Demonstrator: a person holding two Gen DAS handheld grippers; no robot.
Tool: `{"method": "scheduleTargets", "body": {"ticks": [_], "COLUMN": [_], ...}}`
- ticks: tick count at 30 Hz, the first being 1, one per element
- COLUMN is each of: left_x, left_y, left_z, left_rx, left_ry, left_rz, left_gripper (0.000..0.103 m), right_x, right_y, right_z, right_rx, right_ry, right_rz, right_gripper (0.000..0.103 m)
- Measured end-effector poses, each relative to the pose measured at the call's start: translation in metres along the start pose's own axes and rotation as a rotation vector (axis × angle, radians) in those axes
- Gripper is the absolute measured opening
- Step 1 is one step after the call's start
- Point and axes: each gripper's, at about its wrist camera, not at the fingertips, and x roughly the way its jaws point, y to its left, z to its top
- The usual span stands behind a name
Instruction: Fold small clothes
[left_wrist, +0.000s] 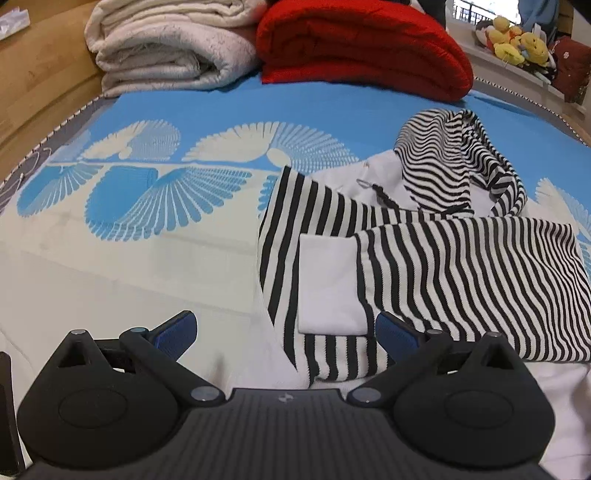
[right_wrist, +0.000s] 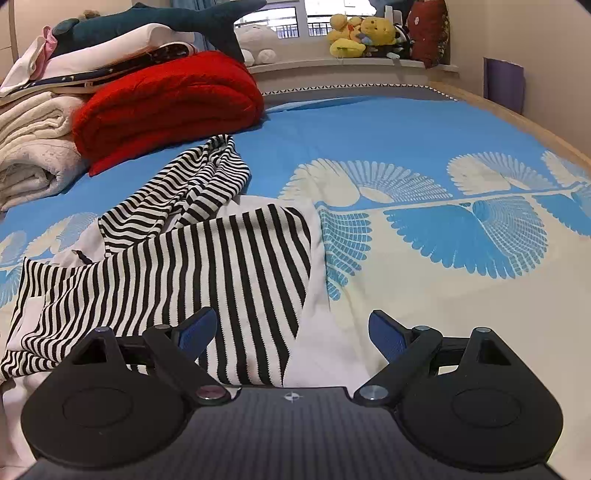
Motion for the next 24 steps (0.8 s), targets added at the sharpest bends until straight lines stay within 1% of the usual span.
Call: {"method": "scheduleTargets", "body": {"ticks": [5,10,12,13,14,16,18,21,24], "left_x": [0.009,0.014,0.016,0.017,0.017,0.016,0.014,0.013,0.015], "left_y": [0.002,0.004,0.006,0.008,0.012,0.021,0.032,0.054,0.076], "left_z": [-0.001,-0.001,-0.001,0.000,0.000,0.002,0.005,0.009,0.010], "left_rx": [-0.013,-0.016,-0.018,-0.020,-0.027,-0.043,-0.057,-0.081,-0.111], "left_ry": [0.056,0.082,0.086,0.090,0.093,0.090,0.080,0.066,0.068], "left_rz": [-0.002,0.008,0.009,0.012,0.016,0.020,0.035,0.081,0.113], "left_gripper": [0.103,0.103,0.103,0.103,0.103,0.103,0.103,0.103,0.103], "right_x": [0.002,0.006,0.011,0.015,0.021,0.033,0.049,0.080,0.126], "right_y": [-0.002,-0.003,-0.006,-0.009,-0.013,-0.021,-0.021,0.003,0.036], "right_z": [-0.001,0.004,0.009,0.013,0.021,0.046,0.081,0.138,0.187], "right_rx": [-0.005,-0.025,-0.049,-0.042,-0.010,0.087,0.156,0.142,0.157], "right_ry": [0.008,-0.007,-0.033,-0.030,-0.015,0.007,0.004,-0.044,-0.046], "right_rz": [-0.003,-0.002,-0.022,-0.037,-0.041,-0.001,0.042,0.081,0.123], "right_gripper": [0.090,0.090,0.090,0.090,0.090,0.090,0.090,0.091,0.092]}}
